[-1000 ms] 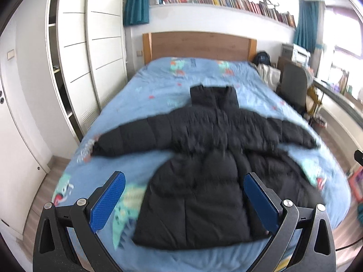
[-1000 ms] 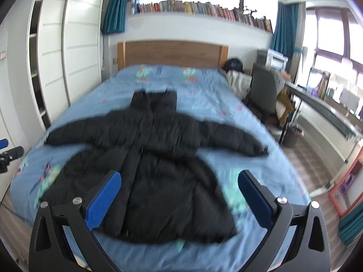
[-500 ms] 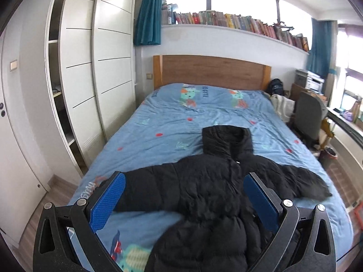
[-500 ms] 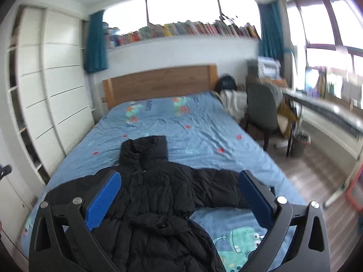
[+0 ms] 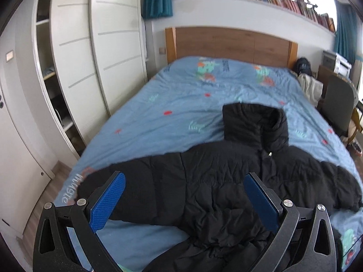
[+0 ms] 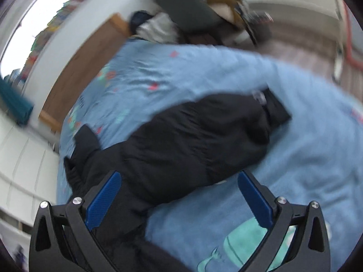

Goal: Fold large clothes

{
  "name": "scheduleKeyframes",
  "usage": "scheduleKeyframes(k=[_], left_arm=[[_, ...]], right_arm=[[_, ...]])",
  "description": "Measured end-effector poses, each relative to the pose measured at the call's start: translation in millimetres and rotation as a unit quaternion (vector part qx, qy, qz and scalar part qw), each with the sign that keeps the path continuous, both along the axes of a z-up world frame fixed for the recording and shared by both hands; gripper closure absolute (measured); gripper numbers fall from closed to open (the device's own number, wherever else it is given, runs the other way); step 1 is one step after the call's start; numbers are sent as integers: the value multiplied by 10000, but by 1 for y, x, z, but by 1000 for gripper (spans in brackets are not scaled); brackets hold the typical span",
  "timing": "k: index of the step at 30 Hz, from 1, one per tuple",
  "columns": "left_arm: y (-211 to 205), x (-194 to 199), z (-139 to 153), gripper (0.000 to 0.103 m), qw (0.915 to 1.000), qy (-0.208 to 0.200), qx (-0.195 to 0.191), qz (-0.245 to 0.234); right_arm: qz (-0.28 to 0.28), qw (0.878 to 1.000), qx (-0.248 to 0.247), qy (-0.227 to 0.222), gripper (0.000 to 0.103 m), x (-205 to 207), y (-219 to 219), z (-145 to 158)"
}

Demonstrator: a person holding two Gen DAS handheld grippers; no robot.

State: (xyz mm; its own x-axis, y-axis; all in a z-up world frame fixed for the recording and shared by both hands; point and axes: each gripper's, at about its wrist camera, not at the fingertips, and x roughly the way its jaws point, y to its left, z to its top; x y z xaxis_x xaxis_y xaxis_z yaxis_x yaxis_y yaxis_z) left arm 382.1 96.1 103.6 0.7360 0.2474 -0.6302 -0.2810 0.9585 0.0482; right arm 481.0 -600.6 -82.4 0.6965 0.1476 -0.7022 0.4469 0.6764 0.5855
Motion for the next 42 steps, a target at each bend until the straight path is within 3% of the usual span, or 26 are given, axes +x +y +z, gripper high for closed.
scheduleKeyframes(k=[3, 8, 10, 12, 16, 17, 18, 21, 28, 31, 35, 39, 42], left_arm=[[0, 12, -25, 1, 9996, 262, 53, -2], [3, 17, -49, 1, 9988, 479, 48, 15], [5, 16, -52, 1, 9987, 511, 56, 29], [7, 16, -53, 1, 9986, 516, 68, 32], [11, 15, -55, 1, 9985, 541, 93, 50], [12, 14, -55, 1, 9984, 548, 106, 58], [14, 14, -55, 1, 9984, 552, 113, 64], [20, 9, -51, 1, 9985, 529, 121, 117], [35, -10, -42, 1, 9992, 315, -154, 206], [39, -21, -40, 1, 9993, 255, -196, 187], [48, -36, -40, 1, 9993, 226, -227, 207], [62, -53, -49, 1, 9987, 267, -333, 262], [75, -63, -57, 1, 9981, 328, -383, 347]], right_arm=[[-450, 9974, 553, -68, 0, 3, -23, -42], [-990, 9889, 1078, -247, 2, 13, -46, -78], [-1140, 9843, 1290, -376, 15, 17, -52, -86], [-1294, 9804, 1434, -379, 36, 21, -57, -96], [-1449, 9738, 1664, -544, 58, 24, -62, -106], [-1423, 9733, 1677, -654, 71, 25, -62, -105], [-1391, 9735, 1657, -742, 80, 26, -62, -102], [-1190, 9767, 1431, -1066, 90, 33, -57, -76], [-161, 9804, 640, -1859, 93, 55, -9, 23], [527, 9748, 369, -2135, 93, 65, 39, 68], [1371, 9630, 145, -2315, 93, 72, 114, 106], [2148, 9485, -29, -2330, 93, 74, 194, 122], [2623, 9390, -172, -2218, 93, 74, 247, 118]])
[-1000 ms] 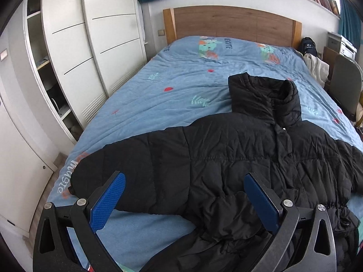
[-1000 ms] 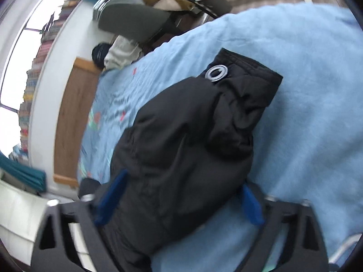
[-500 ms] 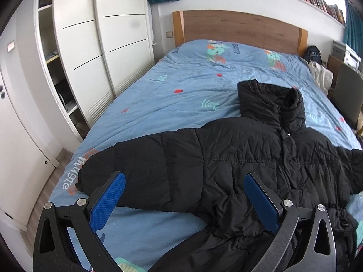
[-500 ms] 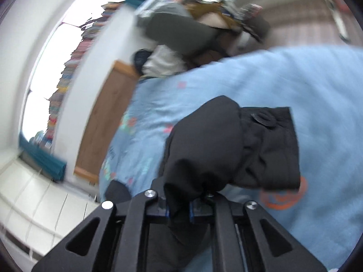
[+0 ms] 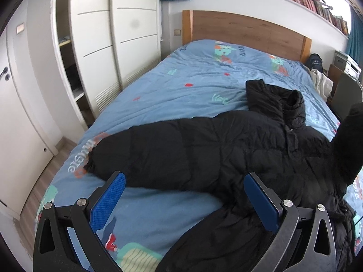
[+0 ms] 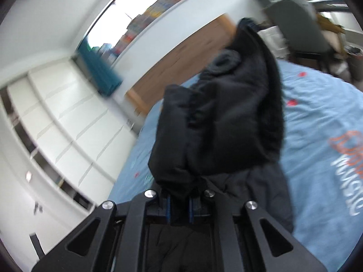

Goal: Fold large clothes

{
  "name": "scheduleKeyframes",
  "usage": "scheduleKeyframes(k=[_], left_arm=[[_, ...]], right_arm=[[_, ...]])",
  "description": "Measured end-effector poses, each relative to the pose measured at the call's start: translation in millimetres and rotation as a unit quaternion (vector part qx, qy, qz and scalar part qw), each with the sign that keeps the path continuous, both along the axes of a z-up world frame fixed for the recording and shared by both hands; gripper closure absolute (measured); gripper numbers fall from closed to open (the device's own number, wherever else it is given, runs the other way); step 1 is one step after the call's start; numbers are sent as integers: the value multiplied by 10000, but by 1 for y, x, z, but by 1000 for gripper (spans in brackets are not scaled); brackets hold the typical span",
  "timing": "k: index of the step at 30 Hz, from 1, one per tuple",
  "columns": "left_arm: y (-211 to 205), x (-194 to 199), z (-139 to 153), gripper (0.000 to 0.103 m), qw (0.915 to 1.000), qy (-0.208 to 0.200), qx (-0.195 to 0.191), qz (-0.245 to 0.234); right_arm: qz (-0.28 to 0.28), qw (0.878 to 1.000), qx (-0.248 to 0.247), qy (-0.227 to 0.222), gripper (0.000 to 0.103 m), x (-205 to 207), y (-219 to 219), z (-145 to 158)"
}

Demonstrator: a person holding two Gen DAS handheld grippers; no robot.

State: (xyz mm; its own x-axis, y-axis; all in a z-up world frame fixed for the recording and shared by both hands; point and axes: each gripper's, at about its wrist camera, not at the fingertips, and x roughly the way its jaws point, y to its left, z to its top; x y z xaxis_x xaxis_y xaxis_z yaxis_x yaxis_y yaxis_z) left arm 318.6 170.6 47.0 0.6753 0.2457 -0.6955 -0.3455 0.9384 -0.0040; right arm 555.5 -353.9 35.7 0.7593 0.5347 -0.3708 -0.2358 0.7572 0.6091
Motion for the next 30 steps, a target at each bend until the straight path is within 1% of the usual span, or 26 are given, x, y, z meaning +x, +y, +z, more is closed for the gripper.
scheduleKeyframes(k=[1, 3, 7, 8, 12, 15, 17, 19, 20, 22, 23, 24, 26, 28, 30], left_arm=[[7, -5, -4, 1, 10000, 29, -35, 52], [14, -12, -9, 1, 9999, 75, -72, 103], [32, -24, -22, 1, 9994, 174, -146, 258], [34, -25, -23, 1, 9993, 189, -158, 278], [42, -29, -31, 1, 9989, 242, -197, 362], [43, -30, -34, 1, 9986, 260, -241, 381], [43, -29, -34, 1, 9987, 268, -248, 361], [37, -26, -32, 1, 9989, 266, -216, 304], [33, -25, -31, 1, 9991, 258, -215, 269], [22, -19, -29, 1, 9993, 232, -225, 177], [17, -17, -27, 1, 9994, 218, -226, 127], [11, -14, -26, 1, 9995, 205, -229, 70], [0, -9, -24, 1, 9995, 179, -244, -26], [-19, 2, -22, 1, 9994, 167, -233, -210], [-38, 16, -21, 1, 9989, 184, -206, -387]], right_arm=[[179, 9997, -124, 61, 93, 0, 23, -6], [396, 9986, -306, 195, 93, -4, 55, -18], [726, 9942, -594, 529, 93, -7, 102, -52], [808, 9919, -707, 674, 93, -8, 113, -64], [959, 9837, -1071, 1076, 93, -14, 141, -102], [991, 9760, -1384, 1355, 89, -20, 147, -130], [1003, 9709, -1656, 1406, 89, -24, 154, -138], [1030, 9680, -1829, 1378, 89, -29, 158, -141], [1056, 9668, -1912, 1326, 86, -28, 158, -141], [1209, 9644, -2023, 1201, 60, -32, 163, -137], [1335, 9622, -2082, 1138, 32, -36, 167, -136], [1415, 9601, -2157, 1084, 28, -39, 171, -136], [1617, 9546, -2326, 917, 28, -47, 175, -130], [1832, 9534, -2243, 840, 28, -56, 173, -122], [1899, 9538, -2235, 654, 28, -63, 171, -108]])
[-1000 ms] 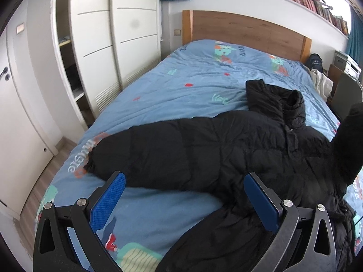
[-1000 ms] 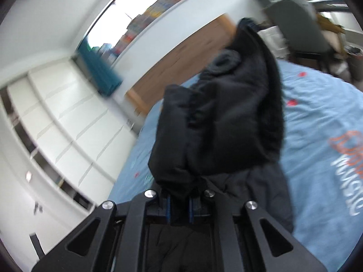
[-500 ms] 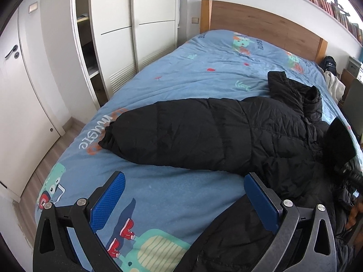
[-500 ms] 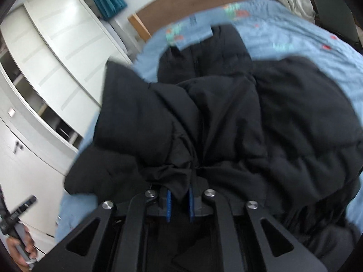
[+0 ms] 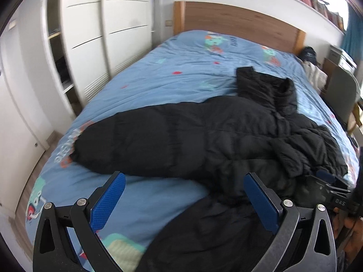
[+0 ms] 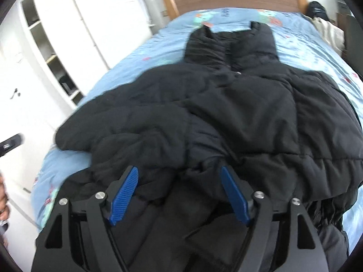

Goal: Fold large clothes

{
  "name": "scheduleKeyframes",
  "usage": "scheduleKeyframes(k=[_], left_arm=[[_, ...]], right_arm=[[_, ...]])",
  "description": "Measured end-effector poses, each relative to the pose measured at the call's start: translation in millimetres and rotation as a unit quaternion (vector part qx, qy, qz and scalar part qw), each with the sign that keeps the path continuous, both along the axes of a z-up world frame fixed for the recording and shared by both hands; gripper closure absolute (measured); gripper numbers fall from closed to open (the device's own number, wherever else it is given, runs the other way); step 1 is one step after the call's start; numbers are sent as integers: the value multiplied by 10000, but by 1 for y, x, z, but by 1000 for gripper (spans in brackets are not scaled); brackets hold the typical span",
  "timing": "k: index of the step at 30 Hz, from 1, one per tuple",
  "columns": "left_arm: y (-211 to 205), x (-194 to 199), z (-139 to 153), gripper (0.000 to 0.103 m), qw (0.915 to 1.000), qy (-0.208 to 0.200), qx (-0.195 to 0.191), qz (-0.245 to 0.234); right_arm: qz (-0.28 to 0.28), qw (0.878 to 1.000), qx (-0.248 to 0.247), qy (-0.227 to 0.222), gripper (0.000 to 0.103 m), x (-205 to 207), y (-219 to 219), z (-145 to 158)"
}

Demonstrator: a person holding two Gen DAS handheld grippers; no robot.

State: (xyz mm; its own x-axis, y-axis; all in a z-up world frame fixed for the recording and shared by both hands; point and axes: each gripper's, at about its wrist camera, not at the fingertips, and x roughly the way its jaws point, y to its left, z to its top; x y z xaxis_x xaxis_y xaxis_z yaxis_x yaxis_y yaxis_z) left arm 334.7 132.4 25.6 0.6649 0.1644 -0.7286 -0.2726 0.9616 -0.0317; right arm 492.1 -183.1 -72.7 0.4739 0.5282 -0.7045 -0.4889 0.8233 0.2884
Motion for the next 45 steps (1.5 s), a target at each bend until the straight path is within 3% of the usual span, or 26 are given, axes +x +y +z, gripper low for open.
scheduleKeyframes(k=[4, 9, 13, 19, 24, 27, 30, 34, 37, 41, 45], left_arm=[[-53, 41, -6, 1, 9992, 9, -35, -395], [-121, 107, -27, 1, 9956, 159, -430, -822], [-172, 152, -50, 1, 9929, 286, -480, -1050], [-204, 193, -110, 1, 9899, 845, -350, -1082], [-193, 197, -141, 1, 9865, 1158, -543, -1023], [-187, 184, -131, 1, 9876, 1049, -619, -991], [-176, 166, -119, 1, 9907, 877, -526, -895], [-164, 157, -132, 1, 9856, 1199, -592, -1035], [-150, 140, -113, 2, 9883, 936, -714, -967], [-122, 104, -77, 2, 9968, 371, -322, -628], [-46, 72, -62, 2, 9986, 48, -519, 0]], right_arm=[[-533, 9978, -21, -391, 28, 7, -50, 33], [-1564, 9838, -605, -633, 28, 56, -124, 45], [-1844, 9793, -695, -469, 28, 88, -157, 29], [-1840, 9787, -904, 94, 28, 117, -163, -33], [-1909, 9773, -902, 163, 28, 121, -160, -55], [-1913, 9760, -1023, 186, 28, 122, -158, -47], [-2042, 9755, -819, -4, 28, 106, -163, -28], [-2165, 9739, -683, 52, 28, 84, -168, -28], [-2201, 9713, -866, 269, 28, 79, -165, -37], [-2354, 9681, -845, 172, 28, 65, -163, -17], [-2389, 9680, -769, -8, 28, 42, -158, 3]])
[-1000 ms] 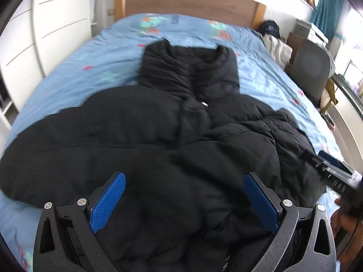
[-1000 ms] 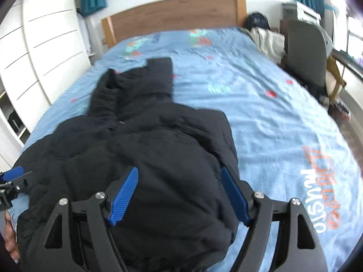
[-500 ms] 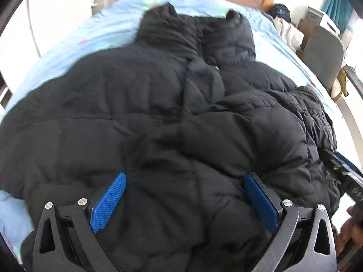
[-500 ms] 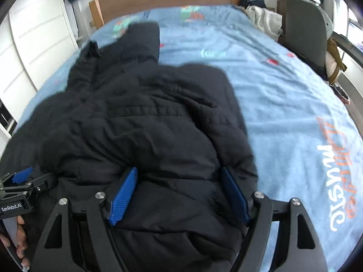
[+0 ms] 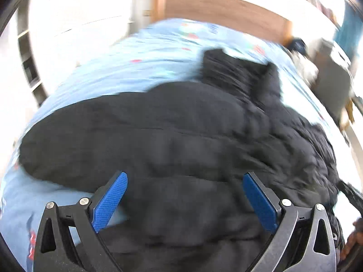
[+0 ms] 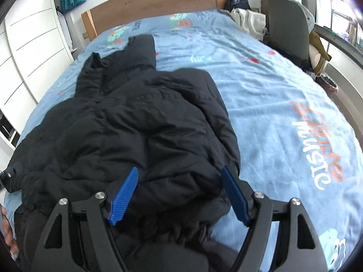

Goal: Fold large clothes

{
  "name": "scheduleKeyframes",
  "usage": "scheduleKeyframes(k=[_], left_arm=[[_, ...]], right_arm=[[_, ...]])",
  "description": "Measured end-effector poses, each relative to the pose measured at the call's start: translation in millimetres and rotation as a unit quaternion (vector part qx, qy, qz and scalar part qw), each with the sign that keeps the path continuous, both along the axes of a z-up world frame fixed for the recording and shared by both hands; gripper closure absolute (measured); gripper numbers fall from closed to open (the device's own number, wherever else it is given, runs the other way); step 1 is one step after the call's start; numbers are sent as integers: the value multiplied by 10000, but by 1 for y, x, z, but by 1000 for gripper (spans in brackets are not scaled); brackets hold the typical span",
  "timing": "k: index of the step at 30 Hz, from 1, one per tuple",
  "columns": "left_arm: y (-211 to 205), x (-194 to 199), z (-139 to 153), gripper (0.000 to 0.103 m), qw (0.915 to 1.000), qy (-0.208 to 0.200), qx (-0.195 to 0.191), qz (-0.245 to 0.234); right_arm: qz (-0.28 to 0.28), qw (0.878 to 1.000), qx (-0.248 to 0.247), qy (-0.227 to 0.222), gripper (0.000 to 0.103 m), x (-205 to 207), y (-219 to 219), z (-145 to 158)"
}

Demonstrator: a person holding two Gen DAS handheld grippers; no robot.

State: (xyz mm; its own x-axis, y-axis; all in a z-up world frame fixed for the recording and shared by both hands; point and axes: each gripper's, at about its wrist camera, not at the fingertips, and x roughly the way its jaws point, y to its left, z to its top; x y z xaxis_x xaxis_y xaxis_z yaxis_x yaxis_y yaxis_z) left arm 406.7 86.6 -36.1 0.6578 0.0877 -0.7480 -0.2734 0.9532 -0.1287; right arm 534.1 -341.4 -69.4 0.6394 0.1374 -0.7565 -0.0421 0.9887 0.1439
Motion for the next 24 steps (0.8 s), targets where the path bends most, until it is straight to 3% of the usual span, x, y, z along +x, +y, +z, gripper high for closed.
scheduleKeyframes(k=[5, 7, 11, 13, 18, 22, 24], left_arm=[[119, -28, -22, 4, 9929, 163, -639, 988], [159, -46, -34, 4, 9869, 192, -915, 1317], [235, -75, -62, 9, 9668, 174, -1612, 1973], [276, -90, -81, 12, 9487, 113, -2100, 2359], [328, -98, -113, 13, 9144, -46, -3003, 2715], [361, -101, -137, 30, 8722, -404, -3859, 2977], [364, -98, -142, 38, 8600, -515, -4103, 2989]], right_arm=[[-88, 9998, 71, -185, 28, -33, 6, 22], [-121, 9996, 110, -225, 28, -44, 9, 29], [-135, 9994, 138, -278, 28, -62, 19, 39], [-107, 9995, 98, -277, 28, -68, 26, 44], [-130, 9994, 49, -320, 28, -81, 31, 53], [-174, 9991, -95, -362, 28, -87, 30, 59], [-197, 9989, -171, -383, 28, -93, 28, 63]])
